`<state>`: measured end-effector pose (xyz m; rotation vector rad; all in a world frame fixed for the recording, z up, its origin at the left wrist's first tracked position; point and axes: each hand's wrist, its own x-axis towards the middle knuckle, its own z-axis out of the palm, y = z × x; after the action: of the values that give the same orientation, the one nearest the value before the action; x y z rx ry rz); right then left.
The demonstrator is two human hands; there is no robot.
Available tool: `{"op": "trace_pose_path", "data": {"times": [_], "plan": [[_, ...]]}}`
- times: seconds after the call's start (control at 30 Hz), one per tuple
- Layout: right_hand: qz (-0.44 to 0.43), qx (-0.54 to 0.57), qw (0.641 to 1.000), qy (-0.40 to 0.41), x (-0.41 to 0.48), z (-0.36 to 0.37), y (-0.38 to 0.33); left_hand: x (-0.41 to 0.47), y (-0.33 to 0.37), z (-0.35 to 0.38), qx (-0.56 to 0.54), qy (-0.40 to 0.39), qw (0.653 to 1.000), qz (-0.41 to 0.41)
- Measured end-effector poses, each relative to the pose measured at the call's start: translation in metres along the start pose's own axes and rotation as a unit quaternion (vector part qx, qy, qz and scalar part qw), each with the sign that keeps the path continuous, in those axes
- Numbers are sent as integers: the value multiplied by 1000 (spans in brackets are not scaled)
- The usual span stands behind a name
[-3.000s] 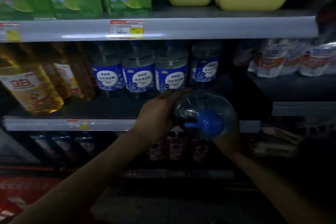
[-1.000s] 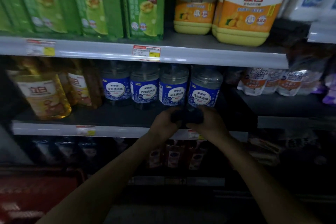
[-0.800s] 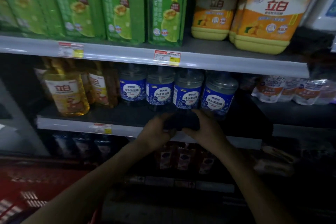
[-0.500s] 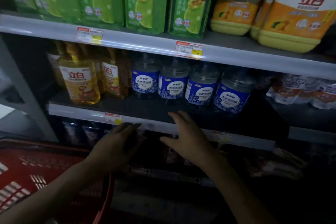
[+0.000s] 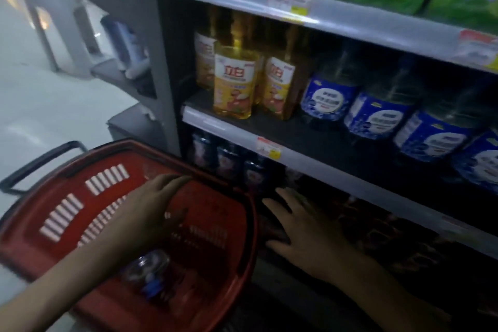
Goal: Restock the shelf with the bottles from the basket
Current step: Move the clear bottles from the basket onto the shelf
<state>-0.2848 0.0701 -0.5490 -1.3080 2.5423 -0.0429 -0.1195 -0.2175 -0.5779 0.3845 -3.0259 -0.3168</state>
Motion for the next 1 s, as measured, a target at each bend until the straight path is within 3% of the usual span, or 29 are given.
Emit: {"op": "trace_pose_path", "data": {"times": [0.13,0.37,0.57,0.7,1.0], "plan": [[-55,-8,998,-16,8,15,-20,-17,-15,-1,45,-17,999,9],[-111,74,989,-62,23,51,-63,-49,-66,4,75,-80,993,-44],[-137,27,982,-124,90,86,-124,-70,-96,3,106,-100,988,-58],[-87,90,972,-198,150,129,-171,-77,-114,18,114,-113,983,-88],[137,352,910,-168,240,224,-224,-86,-139,38,86,-86,976,-179]]}}
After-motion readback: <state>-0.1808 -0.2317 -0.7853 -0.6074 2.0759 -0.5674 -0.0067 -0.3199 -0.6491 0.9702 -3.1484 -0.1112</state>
